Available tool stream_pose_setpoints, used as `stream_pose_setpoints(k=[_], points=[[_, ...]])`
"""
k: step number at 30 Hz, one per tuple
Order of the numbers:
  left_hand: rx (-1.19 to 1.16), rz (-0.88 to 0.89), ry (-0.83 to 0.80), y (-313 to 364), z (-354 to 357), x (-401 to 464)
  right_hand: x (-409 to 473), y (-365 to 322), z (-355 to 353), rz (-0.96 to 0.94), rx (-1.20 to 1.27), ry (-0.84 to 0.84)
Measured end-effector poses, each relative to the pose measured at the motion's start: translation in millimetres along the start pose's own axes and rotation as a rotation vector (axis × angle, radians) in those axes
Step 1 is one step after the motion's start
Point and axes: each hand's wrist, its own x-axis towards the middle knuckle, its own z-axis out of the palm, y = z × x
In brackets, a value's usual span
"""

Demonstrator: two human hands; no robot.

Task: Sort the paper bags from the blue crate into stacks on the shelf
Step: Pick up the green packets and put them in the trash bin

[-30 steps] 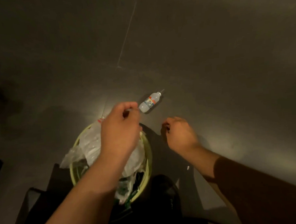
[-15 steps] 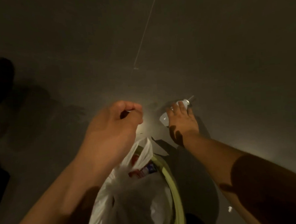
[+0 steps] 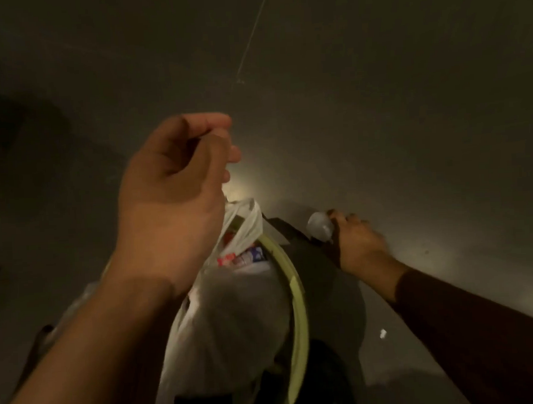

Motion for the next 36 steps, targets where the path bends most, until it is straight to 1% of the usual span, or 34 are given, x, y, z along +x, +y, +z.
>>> stream_pose_setpoints(k=[2,5,8,11,15,17,19,21,23,25,28,31,33,36], points=[[-0.063,-0.007,0.053,11,-1,-15,-40,3,-9,-0.021,0.158,0.091],[-0.094,-0.022,0.103,25,-13,-35,-101,-3,-45,0.001,0.369,0.224],[-0.086,-0.121,0.137,37,-40,-62,-165,-22,-91,-0.020,0.503,0.330],[-0.137,-0.243,0.203,48,-65,-91,-221,-52,-126,-0.132,0.570,0.343],[-0.242,-0.481,0.349,56,-90,-119,-274,-99,-147,-0.283,0.471,0.188],[-0.307,-0.597,0.426,47,-101,-130,-285,-122,-146,-0.355,0.461,0.111],[-0.347,-0.702,0.423,39,-112,-142,-292,-149,-138,-0.448,0.424,0.113],[-0.371,-0.800,0.416,32,-116,-152,-298,-174,-126,-0.493,0.375,0.090],[-0.426,-0.929,0.431,26,-114,-163,-302,-189,-110,-0.525,0.275,0.052],[-0.425,-1.005,0.394,21,-112,-176,-304,-199,-91,-0.552,0.153,0.031],[-0.407,-1.039,0.388,5,-110,-187,-300,-206,-60,-0.570,0.003,0.133],[-0.350,-1.126,0.421,-20,-105,-188,-292,-204,-32,-0.577,-0.162,0.276],[-0.284,-1.155,0.388,-30,-101,-189,-287,-196,-22,-0.572,-0.204,0.357],[-0.294,-1.203,0.328,-45,-98,-192,-285,-181,-16,-0.558,-0.201,0.376]])
